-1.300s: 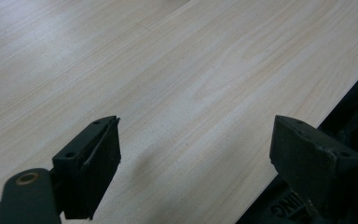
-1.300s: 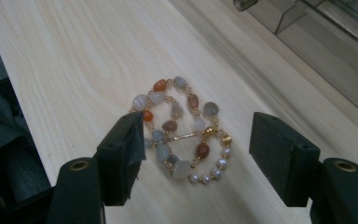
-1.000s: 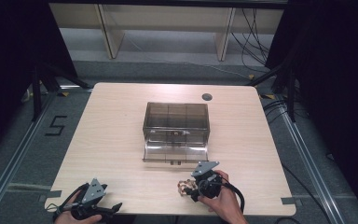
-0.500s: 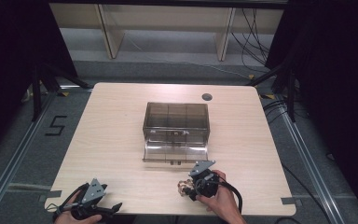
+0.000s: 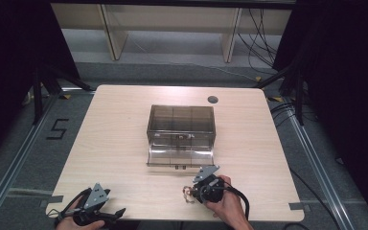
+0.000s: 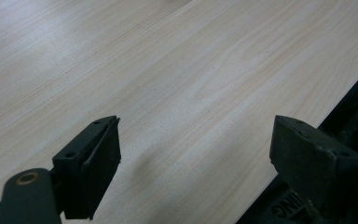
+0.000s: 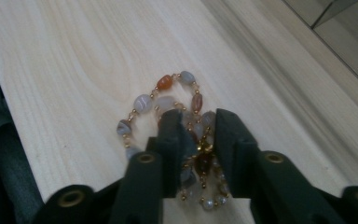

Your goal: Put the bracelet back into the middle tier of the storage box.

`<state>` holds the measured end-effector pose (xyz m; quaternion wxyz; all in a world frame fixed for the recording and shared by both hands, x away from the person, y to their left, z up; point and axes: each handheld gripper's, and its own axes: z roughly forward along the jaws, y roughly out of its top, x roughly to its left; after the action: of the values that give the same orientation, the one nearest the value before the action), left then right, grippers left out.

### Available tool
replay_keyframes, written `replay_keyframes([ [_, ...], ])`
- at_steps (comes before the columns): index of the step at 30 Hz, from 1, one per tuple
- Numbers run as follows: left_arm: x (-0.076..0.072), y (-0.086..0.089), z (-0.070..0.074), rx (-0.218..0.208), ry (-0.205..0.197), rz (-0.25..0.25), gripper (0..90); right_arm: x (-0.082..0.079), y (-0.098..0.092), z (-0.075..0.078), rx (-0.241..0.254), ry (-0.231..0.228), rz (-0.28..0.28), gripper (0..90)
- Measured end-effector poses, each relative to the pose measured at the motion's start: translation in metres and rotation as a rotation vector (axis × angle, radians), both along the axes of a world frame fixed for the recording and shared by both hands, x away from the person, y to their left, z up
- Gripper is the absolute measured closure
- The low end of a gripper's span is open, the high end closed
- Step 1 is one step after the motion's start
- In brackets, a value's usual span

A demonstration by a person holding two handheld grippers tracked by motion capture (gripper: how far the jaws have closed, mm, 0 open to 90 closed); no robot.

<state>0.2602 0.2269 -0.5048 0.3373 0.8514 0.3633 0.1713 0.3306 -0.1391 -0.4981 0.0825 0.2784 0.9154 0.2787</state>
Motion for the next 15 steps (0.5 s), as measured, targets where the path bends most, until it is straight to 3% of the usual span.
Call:
replay_keyframes([
  [7,0.0,0.0,0.0,-0.022,0.015,0.001,16.2,-0.002,0.001,0.004,-0.02,0.017,0.027,79.5],
  [15,0.0,0.0,0.0,-0.021,0.015,0.001,16.2,-0.004,0.0,0.017,-0.006,-0.028,0.042,80.5],
])
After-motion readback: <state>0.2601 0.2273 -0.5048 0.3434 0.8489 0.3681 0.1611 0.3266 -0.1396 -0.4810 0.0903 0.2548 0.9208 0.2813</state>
